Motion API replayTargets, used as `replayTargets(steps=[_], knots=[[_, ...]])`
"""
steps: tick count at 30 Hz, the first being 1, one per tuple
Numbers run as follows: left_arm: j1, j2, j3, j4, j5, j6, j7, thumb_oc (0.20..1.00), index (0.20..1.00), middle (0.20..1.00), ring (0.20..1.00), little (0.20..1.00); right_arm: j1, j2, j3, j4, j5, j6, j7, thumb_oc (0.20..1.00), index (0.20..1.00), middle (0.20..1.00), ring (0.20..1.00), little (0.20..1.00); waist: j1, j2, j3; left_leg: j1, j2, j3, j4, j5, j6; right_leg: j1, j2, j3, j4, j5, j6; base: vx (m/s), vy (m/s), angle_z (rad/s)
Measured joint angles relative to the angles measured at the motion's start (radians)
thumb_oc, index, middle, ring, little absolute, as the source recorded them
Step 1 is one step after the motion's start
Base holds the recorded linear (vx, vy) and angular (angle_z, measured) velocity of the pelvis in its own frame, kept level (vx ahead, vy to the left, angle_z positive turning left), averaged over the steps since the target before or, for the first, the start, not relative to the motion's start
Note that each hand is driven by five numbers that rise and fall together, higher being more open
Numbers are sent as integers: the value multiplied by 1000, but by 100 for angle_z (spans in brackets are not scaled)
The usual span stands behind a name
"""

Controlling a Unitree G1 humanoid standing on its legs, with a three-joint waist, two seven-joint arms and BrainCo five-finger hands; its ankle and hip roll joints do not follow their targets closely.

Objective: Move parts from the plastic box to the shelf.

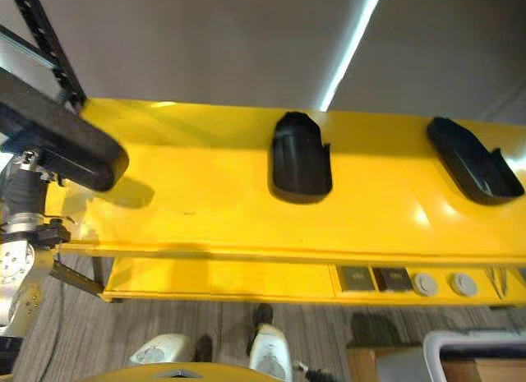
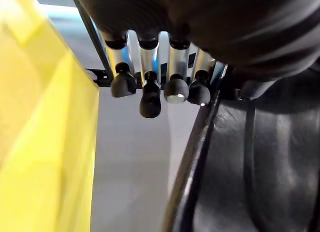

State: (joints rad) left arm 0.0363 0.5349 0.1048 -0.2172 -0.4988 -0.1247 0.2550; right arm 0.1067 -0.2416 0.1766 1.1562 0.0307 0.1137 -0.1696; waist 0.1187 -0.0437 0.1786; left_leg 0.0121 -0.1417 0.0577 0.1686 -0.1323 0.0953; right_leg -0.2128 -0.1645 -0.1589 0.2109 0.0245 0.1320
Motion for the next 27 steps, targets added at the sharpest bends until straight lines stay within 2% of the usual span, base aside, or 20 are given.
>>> replayTargets(steps=[1,3,4,6,9,11,12,13,15,17,18,19,20,21,22,23,24,25,27], knots=[[-4,-4,2,-12,1,8,2,200,200,200,200,200,1,-14,1,2,0,1,-1,1000,1000,1000,1000,1000,10,0,-15,37,7,-17,-47,30,-14,42,21,-8,-61,23,-19,148,-186,17],[-5,-4,-1,-12,1,28,2,200,200,200,200,200,-8,-21,5,5,0,0,-5,1000,1000,1000,1000,1000,9,18,-23,70,20,-26,-93,48,-39,84,38,-23,-126,34,-14,124,-148,14],[-5,-6,0,-11,4,40,3,200,200,200,200,200,-12,-22,7,-1,0,-1,-5,1000,1000,1000,1000,1000,5,21,-32,90,24,-28,-113,54,-48,115,48,-22,-165,61,-22,85,-112,16],[-5,-9,-4,-11,16,59,2,200,200,200,200,200,-14,-24,7,-2,0,0,-5,1000,1000,1000,1000,1000,-1,28,-50,113,33,-27,-132,57,-52,158,63,-22,-215,115,-45,67,-127,21],[-6,-10,-20,-12,45,100,-8,200,200,200,200,200,-13,-27,7,-1,-12,16,-7,1000,1000,1000,1000,1000,-13,43,-76,111,46,2,-127,67,-69,201,78,-45,-281,137,-74,3,-56,18],[-6,-9,-35,-8,77,132,-49,200,200,200,200,200,-13,-38,8,-3,-24,23,-7,1000,1000,1000,1000,1000,-15,50,-74,79,50,13,-62,68,-71,209,79,-45,-292,126,-75,-68,76,7],[-10,2,-50,-6,120,161,-78,200,200,200,200,200,-15,-66,9,-23,-24,30,-9,1000,1000,1000,1000,1000,-21,25,-50,-9,46,60,79,54,-108,205,45,-41,-297,126,-114,-58,128,11],[-11,22,-68,1,159,164,-86,200,200,200,200,200,-15,-85,8,-24,-24,33,-9,1000,1000,1000,1000,1000,-31,31,-46,-38,74,82,117,31,-118,201,39,-45,-298,121,-124,3,147,14],[-13,70,-90,20,231,176,-92,200,200,200,200,200,-17,-120,7,-23,-24,43,-10,1000,1000,1000,1000,1000,-50,47,-37,-52,180,95,80,30,-133,187,44,-47,-282,112,-119,34,178,-1],[-30,88,-99,68,257,187,-94,200,200,200,200,200,-17,-137,7,-22,-23,42,-10,1000,1000,1000,1000,1000,-72,63,-35,-36,241,95,23,33,-139,175,38,-43,-270,107,-111,9,175,-15],[-63,97,-117,116,260,205,-96,200,200,200,200,200,-16,-153,8,-28,-17,42,-10,1000,1000,1000,1000,1000,-86,73,-32,-12,252,110,-26,34,-139,171,24,-43,-251,99,-96,28,233,-7],[-94,93,-125,137,260,225,-97,200,200,200,200,200,-14,-182,6,-40,-17,42,-10,1000,1000,1000,1000,1000,-110,109,-26,11,260,115,-88,28,-133,161,25,-44,-237,96,-71,31,208,-8],[-107,97,-129,141,264,225,-101,200,200,200,200,200,-5,-185,4,-33,-17,40,-10,1000,1000,1000,1000,1000,-124,120,-30,21,260,112,-112,64,-174,142,24,-39,-237,104,-59,43,230,-21],[-121,107,-128,157,265,233,-103,200,200,200,200,200,-11,-176,-5,-43,-16,43,-7,1000,1000,1000,1000,1000,-118,129,-19,24,250,125,-134,78,-172,141,11,-20,-234,111,-48,38,114,-35],[-121,110,-126,163,265,245,-103,200,200,200,200,200,-16,-167,-10,-49,-16,41,-5,1000,1000,1000,1000,1000,-121,126,-18,32,243,138,-158,94,-173,138,6,-18,-234,113,-33,71,154,-33],[-117,114,-126,163,266,256,-106,200,200,200,200,200,3,-139,-39,-48,-20,40,9,1000,1000,1000,1000,1000,-120,128,-19,40,240,147,-184,107,-166,120,-2,-20,-156,92,-26,66,126,-13],[-114,128,-125,163,266,266,-108,200,200,200,200,200,20,-121,-41,-47,-27,39,16,1000,1000,1000,1000,1000,-119,113,-25,53,229,152,-202,111,-165,126,-7,-16,-130,67,-19,63,110,-9],[-102,154,-114,172,266,277,-109,200,200,200,200,200,43,-101,-41,-44,-38,38,17,1000,1000,1000,1000,1000,-114,100,-28,69,218,161,-222,133,-164,150,-10,-11,-170,63,-13,28,55,-11],[-89,167,-103,193,266,287,-113,200,200,200,200,200,50,-93,-40,-53,-38,38,17,1000,1000,1000,1000,1000,-113,103,-29,76,214,164,-240,154,-160,183,-10,-11,-213,81,-2,27,65,-4]])
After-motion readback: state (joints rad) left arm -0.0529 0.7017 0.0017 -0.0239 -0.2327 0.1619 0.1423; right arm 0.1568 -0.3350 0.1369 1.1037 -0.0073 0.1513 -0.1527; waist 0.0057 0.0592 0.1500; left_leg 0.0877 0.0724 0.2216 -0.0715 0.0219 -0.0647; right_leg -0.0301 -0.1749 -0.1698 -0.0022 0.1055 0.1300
